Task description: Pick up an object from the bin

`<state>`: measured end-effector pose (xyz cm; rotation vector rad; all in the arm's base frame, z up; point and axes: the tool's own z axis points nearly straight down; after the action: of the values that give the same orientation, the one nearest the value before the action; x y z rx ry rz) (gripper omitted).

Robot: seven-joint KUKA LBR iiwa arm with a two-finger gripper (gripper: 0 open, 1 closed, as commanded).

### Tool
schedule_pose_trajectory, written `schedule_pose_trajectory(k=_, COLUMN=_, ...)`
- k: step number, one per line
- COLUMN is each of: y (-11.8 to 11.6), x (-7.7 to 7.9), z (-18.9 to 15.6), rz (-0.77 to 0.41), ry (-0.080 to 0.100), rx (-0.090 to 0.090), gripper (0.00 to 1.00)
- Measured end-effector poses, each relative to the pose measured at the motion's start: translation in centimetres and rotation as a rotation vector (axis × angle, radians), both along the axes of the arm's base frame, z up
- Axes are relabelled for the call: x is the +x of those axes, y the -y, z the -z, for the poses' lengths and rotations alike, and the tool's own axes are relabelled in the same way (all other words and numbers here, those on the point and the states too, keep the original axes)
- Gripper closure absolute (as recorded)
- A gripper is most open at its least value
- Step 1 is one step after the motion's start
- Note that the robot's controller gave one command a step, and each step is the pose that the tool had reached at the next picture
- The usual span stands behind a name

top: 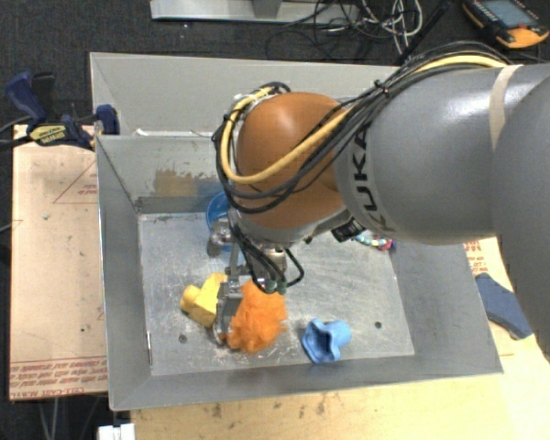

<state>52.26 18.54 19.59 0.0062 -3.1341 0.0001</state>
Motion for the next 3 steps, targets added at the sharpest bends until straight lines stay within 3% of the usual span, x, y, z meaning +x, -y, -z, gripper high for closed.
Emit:
schedule_pose_trajectory(k=2, y=0.2, x=0.2, z=0.1, rz=0.002, ry=0.015, rx=0.004, gripper=0.0)
schedule_pose_trajectory(k=3, y=1.1, x=0.1, z=5.4, rz=-0.023, ry=0.007, rx=0.0, gripper=0.0)
